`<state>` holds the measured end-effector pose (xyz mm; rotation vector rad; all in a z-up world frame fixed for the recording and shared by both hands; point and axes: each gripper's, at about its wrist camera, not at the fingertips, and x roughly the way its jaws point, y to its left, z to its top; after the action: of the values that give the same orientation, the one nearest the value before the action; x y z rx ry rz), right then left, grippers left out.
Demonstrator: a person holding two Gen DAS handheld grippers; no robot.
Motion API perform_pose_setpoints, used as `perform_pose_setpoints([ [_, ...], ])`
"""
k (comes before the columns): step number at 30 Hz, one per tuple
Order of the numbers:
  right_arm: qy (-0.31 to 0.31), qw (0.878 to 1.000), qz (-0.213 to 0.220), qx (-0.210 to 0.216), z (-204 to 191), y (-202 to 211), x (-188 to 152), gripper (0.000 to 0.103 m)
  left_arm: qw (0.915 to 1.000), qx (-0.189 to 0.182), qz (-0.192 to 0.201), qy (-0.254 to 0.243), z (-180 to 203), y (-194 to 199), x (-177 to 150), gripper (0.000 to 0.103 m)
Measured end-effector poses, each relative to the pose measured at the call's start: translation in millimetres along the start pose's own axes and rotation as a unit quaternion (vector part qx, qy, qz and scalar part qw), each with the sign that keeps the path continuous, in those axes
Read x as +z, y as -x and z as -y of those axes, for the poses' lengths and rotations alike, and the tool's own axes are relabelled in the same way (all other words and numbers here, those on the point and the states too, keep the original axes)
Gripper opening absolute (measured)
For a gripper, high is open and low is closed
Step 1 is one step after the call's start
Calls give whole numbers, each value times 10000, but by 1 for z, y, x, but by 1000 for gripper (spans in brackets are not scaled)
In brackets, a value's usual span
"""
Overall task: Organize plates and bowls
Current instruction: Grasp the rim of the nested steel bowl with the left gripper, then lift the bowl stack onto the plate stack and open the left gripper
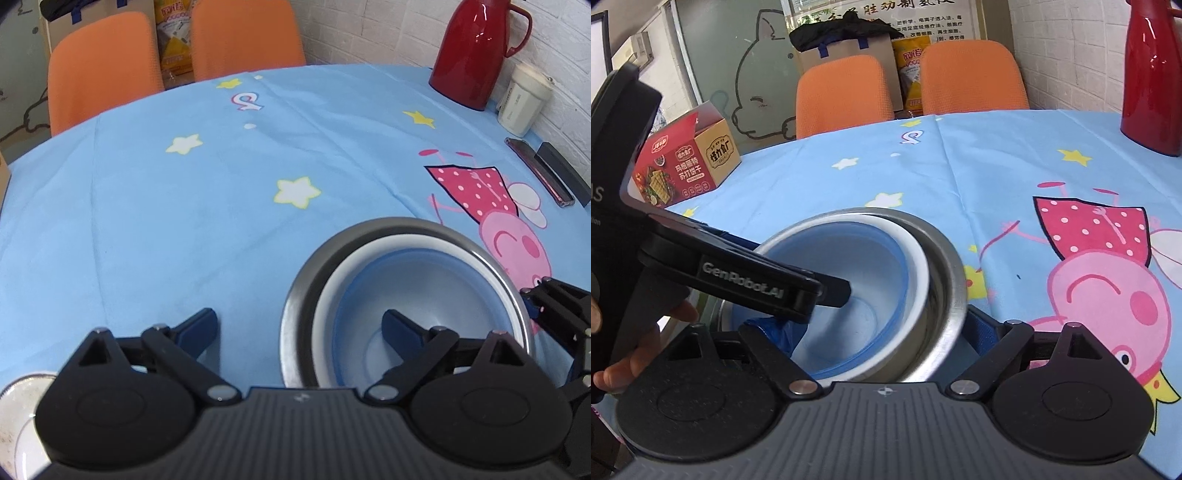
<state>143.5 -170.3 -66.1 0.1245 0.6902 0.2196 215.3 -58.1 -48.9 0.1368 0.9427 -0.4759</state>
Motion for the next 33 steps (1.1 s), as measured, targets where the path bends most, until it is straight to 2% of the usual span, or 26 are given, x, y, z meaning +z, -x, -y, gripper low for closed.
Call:
perform_pose_setpoints([
  [4,175,9998,1,75,-16,-6,4,73,9995,-235,81,-184,19,5,-4,80],
  [9,-60,9999,-104,81,-15,-6,8,73,9997,-261,-42,1,20,2,4,78],
  [14,139,9996,117,-207,-22,9,23,74,9990,-394,202,75,22,23,24,78],
  [18,243,9991,315,-121,-33,22,44,74,9987,-212,457,50,14,55,33,78],
  [23,544,9968,504,296,-71,26,58,75,9973,265,625,279,-20,98,18,78],
  [28,836,9909,414,967,-123,14,55,75,9928,788,576,690,-63,130,-18,78],
  [33,1036,9845,88,1411,-165,3,32,75,9881,979,357,1134,-95,139,-66,77],
])
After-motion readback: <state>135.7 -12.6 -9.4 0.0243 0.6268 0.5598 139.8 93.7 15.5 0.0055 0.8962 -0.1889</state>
